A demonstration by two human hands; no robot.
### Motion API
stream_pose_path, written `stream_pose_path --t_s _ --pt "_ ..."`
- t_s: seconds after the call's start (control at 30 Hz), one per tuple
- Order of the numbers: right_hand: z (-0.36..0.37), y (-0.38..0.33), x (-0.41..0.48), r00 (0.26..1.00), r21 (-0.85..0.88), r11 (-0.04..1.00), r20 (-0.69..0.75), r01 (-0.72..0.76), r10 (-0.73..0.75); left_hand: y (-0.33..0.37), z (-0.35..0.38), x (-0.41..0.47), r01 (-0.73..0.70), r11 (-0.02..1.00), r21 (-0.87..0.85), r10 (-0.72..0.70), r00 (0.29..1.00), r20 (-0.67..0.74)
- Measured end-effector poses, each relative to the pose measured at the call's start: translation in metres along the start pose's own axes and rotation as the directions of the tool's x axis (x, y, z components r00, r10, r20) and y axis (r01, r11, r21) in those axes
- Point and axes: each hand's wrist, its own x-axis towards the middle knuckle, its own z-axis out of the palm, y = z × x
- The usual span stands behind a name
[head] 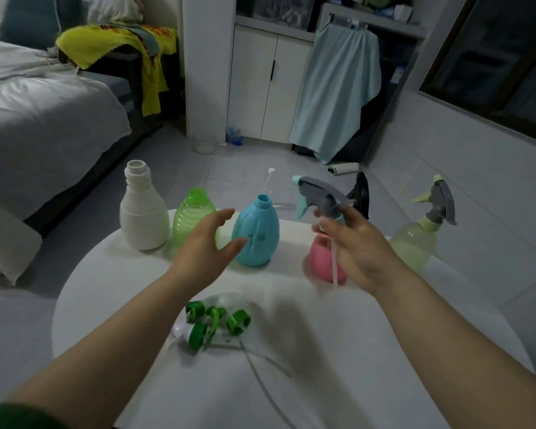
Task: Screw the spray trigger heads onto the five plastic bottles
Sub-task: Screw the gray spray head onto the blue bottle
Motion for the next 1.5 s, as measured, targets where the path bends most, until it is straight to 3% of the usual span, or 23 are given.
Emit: stream_pose_path --t_s 0.13,0.23,0.3,0.5,0.67,0.77,0.93,1.1,1.27,1.5 --pt "-0.008 -0.017 0.008 0.997 0.298 0.954 -0.079 0.036 -0.013 0.004 0.02 0.033 0.007 0.998 0.055 -0.01 0.999 0.044" --pt "-0.01 -0.026 0.015 0.989 0.393 0.913 -0.136 0.112 -0.063 0.006 0.03 0.05 0.034 0.999 0.015 -0.034 0.998 0.058" --pt "-0.011 -0.029 0.017 0.982 0.349 0.923 -0.152 0.161 -0.114 0.006 0.036 0.056 0.076 0.996 -0.052 -0.073 0.996 0.056" --pt "-0.009 -0.027 0.023 0.953 0.108 0.965 -0.215 0.238 -0.211 0.003 0.048 0.059 0.049 0.998 0.032 -0.05 0.998 0.048" --pt "-0.006 -0.033 0.03 0.947 0.099 0.964 -0.236 0.248 -0.219 0.007 0.05 0.063 0.023 0.999 0.027 -0.025 0.996 0.089" --pt "-0.005 -0.038 0.031 0.934 0.087 0.956 -0.253 0.28 -0.251 0.004 0.05 0.059 0.015 0.998 -0.062 -0.005 0.986 0.164" --pt "-0.003 -0.047 0.031 0.945 0.069 0.955 -0.18 0.289 -0.273 -0.006 0.048 0.036 0.031 0.972 -0.233 0.017 0.98 0.198" --pt "0.005 -0.044 0.031 0.964 -0.086 0.968 -0.107 0.235 -0.243 -0.008 0.047 0.024 0.028 0.954 -0.298 0.034 0.979 0.2" --pt "0.001 -0.061 0.033 0.946 0.047 0.958 -0.178 0.283 -0.27 -0.01 0.045 0.02 0.034 0.949 -0.314 0.037 0.975 0.217" --pt "0.003 -0.052 0.032 0.965 -0.2 0.952 -0.072 0.232 -0.251 -0.011 0.044 0.017 0.018 0.947 -0.321 0.052 0.977 0.206"
